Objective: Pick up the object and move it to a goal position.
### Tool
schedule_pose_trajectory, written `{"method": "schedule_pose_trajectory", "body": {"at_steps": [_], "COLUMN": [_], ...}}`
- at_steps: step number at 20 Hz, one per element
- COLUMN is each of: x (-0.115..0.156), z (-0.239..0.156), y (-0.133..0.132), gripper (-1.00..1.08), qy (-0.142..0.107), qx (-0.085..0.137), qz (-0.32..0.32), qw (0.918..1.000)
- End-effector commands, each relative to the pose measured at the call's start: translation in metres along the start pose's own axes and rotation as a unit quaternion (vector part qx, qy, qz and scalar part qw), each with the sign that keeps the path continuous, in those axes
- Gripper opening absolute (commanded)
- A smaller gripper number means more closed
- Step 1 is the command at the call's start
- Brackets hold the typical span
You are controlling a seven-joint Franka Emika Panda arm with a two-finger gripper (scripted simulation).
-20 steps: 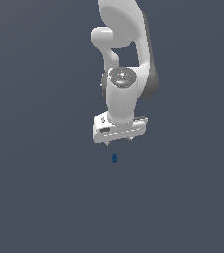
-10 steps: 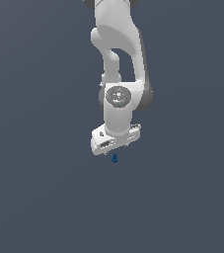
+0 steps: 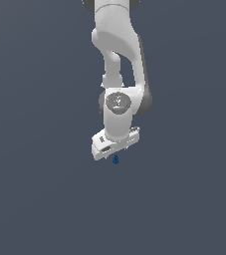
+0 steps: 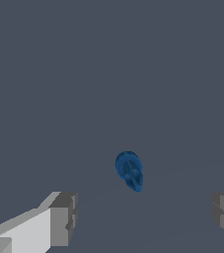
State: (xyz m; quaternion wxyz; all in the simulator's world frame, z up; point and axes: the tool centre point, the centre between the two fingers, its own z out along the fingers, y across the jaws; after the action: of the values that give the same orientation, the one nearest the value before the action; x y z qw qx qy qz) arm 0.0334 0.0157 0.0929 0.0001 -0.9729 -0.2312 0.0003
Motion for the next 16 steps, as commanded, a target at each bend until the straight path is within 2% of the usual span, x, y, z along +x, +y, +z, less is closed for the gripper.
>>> {"method": "schedule_pose_trajectory", "body": {"at_steps": [1,11,16], "x": [0.000,-0.001,0.000], "z": [0.001,0.045,0.050], "y": [0.000,0.000,0.000], "gripper": [1.00,1.00,1.00], "qy": [0.000,0.000,0.000], "qx": [0.000,0.000,0.000], "qz": [0.000,-0.002,-0.003], "qw": [1.0000,1.0000,1.0000]}}
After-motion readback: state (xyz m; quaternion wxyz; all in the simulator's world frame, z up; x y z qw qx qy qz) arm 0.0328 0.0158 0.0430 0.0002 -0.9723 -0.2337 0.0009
